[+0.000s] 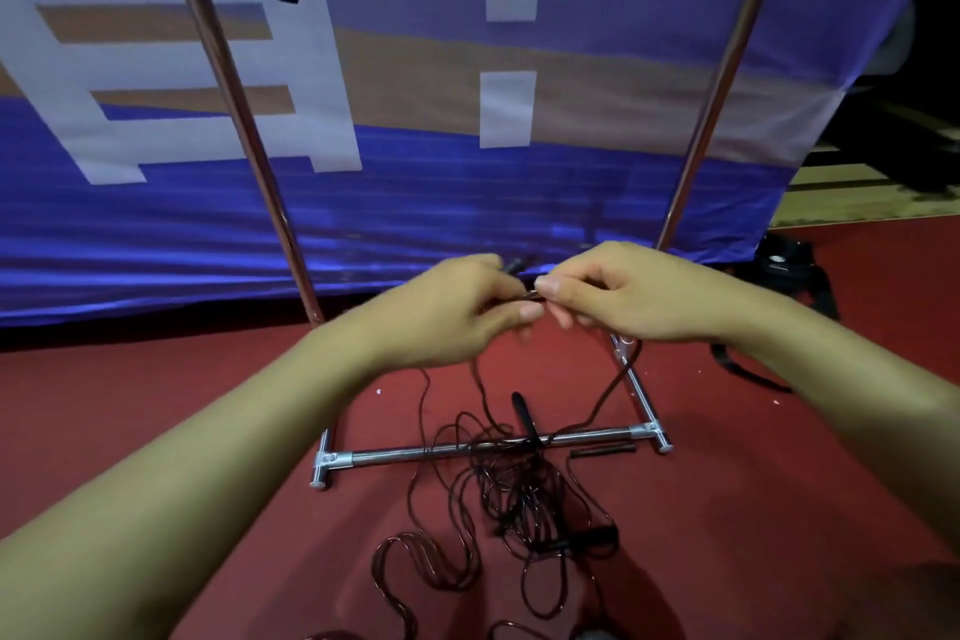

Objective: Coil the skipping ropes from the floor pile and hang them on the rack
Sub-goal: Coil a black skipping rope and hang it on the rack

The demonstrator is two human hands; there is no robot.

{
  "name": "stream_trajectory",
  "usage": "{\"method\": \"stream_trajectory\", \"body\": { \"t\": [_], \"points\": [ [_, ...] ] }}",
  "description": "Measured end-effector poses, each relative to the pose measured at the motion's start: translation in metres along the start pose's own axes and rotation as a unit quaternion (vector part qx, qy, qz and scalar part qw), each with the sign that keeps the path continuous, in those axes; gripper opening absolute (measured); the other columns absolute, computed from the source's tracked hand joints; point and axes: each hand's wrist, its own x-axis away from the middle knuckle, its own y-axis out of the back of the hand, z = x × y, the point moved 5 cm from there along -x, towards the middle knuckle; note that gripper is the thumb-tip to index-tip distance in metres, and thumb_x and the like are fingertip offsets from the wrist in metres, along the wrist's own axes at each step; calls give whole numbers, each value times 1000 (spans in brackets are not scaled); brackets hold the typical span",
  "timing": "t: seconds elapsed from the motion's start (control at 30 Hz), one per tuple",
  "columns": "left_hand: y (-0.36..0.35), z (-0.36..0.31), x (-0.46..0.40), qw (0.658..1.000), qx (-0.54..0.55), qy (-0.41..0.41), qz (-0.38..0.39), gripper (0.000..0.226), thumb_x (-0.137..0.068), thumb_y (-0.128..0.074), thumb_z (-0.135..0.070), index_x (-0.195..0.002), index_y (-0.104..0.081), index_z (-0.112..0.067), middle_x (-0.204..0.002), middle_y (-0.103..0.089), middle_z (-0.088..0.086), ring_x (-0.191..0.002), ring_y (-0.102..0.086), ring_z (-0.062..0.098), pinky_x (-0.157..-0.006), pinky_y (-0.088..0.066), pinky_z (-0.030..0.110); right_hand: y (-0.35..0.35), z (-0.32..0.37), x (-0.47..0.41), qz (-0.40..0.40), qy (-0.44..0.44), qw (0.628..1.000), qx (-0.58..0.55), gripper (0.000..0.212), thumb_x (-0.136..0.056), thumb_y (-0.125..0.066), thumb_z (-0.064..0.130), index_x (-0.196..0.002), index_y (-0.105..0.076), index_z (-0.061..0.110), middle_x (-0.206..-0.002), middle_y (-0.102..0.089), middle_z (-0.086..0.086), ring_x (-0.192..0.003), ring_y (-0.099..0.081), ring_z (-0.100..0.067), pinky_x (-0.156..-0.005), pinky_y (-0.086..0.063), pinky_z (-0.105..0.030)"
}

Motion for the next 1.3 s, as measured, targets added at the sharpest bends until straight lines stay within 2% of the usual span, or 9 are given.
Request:
{"method": "stream_trajectory", "body": {
  "t": [0.17,0.27,0.4,0.53,0.7,0.83,0.97,1.13,1.3],
  "points": [
    [27,64,12,991,-94,84,-47,34,-105,-55,-31,-73,-62,-20,-78,-47,-5,-79,-56,26,-75,-39,36,-3,-32,9,112,-132,985,-19,53,-104,-41,56,-74,-61,18,-54,-55,4,-48,-50,-11,-61,-46,-35],
    [35,97,33,981,-109,155,-38,24,-100,-62,-34,-109,-74,-15,-94,-51,3,-96,-62,32,-84,-43,35,-4,-41,15,129,-138,980,-56,46,-109,-40,43,-80,-57,12,-52,-54,6,-45,-49,-10,-63,-46,-39],
    [23,49,31,993,-49,107,-32,68,-91,-72,-47,-149,-49,-22,-111,-41,-6,-90,-48,13,-87,-34,20,-2,-8,8,79,-46,995,-39,43,-109,-40,43,-79,-59,18,-55,-55,5,-53,-55,-15,-65,-54,-42],
    [14,-4,14,998,-17,17,-51,31,-95,-60,-54,-111,-69,-29,-94,-49,-11,-82,-54,4,-74,-39,19,-5,17,0,44,-12,998,-36,42,-107,-43,45,-80,-63,19,-57,-61,-1,-50,-59,-14,-56,-50,-25],
    [19,9,14,997,-57,-23,-42,26,-104,-59,-28,-84,-69,-15,-80,-53,-6,-75,-55,16,-72,-41,29,-5,4,6,81,-58,994,-43,49,-102,-47,54,-76,-63,15,-56,-59,2,-52,-59,-13,-59,-54,-27],
    [40,60,30,991,-94,82,-55,20,-97,-67,-38,-104,-78,-23,-88,-58,-11,-91,-64,21,-75,-36,24,-2,-23,17,123,-83,987,-69,50,-102,-45,56,-72,-58,18,-57,-52,6,-58,-51,-15,-70,-48,-46],
    [24,35,28,998,-14,60,-17,70,-80,-61,-70,-140,-58,-36,-112,-60,-14,-103,-58,3,-90,-43,20,-7,-12,13,81,-55,986,-137,45,-106,-42,49,-74,-55,20,-58,-43,6,-56,-39,-15,-58,-39,-34],
    [11,0,7,1000,-6,-15,-21,24,-104,-56,-32,-91,-71,-20,-87,-64,-4,-81,-60,11,-78,-45,21,-4,2,1,36,-14,986,-164,44,-108,-44,41,-78,-58,12,-50,-41,13,-47,-36,-6,-51,-37,-17],
    [60,70,30,973,-86,146,-155,28,-104,-57,-22,-79,-70,-18,-76,-68,7,-70,-59,29,-66,-38,35,-14,-43,15,147,-103,977,-112,45,-104,-50,47,-80,-63,11,-59,-55,2,-50,-51,-12,-63,-46,-32]
  ]
}}
